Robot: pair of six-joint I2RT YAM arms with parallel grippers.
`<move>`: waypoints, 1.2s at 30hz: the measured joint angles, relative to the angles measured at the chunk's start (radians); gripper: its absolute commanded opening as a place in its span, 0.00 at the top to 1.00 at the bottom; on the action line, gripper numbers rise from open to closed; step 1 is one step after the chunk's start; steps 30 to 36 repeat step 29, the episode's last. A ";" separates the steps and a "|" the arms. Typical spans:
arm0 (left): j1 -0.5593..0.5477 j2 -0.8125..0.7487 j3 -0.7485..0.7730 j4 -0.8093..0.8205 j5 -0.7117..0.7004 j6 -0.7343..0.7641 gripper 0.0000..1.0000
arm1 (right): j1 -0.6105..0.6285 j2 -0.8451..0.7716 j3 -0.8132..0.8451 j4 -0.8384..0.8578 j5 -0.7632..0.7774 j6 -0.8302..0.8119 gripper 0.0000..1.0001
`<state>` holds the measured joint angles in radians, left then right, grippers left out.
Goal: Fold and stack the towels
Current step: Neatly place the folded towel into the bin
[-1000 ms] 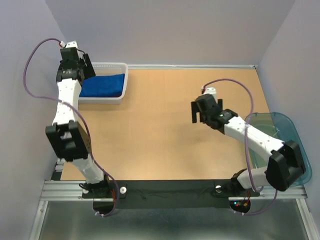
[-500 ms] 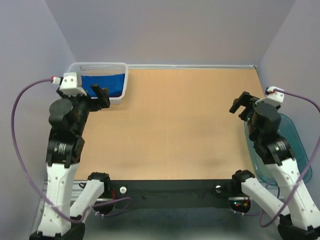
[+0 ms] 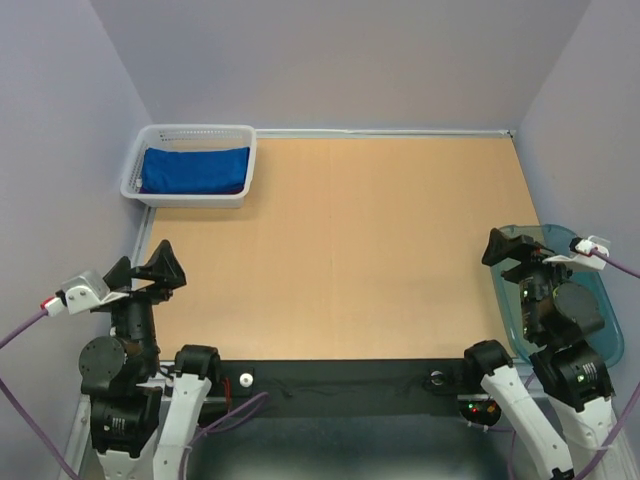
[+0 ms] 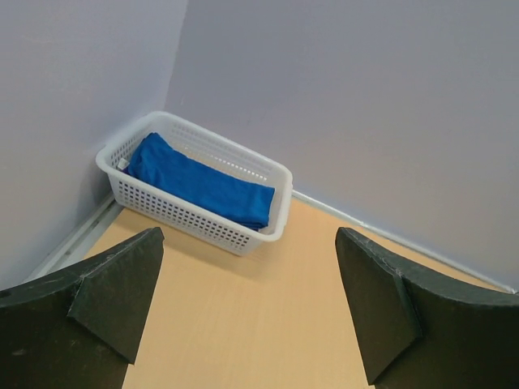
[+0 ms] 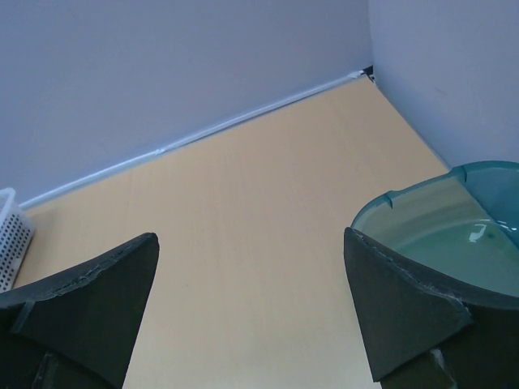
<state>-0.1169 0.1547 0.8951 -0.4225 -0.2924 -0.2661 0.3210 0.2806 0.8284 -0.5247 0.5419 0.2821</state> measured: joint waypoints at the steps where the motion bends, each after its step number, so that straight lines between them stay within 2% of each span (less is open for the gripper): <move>1: 0.000 -0.012 -0.008 0.002 -0.009 -0.008 0.01 | 0.000 -0.013 -0.007 0.001 -0.008 -0.003 0.00; 9: 0.000 -0.137 -0.161 0.053 -0.053 -0.074 0.01 | 0.000 -0.061 -0.024 0.011 -0.027 -0.003 0.00; 17: -0.001 -0.146 -0.280 0.086 -0.061 -0.103 0.01 | 0.000 -0.092 -0.053 0.036 -0.032 -0.026 0.00; 36: 0.028 -0.146 -0.290 0.109 -0.043 -0.105 0.01 | 0.000 -0.096 -0.098 0.067 -0.056 -0.055 0.00</move>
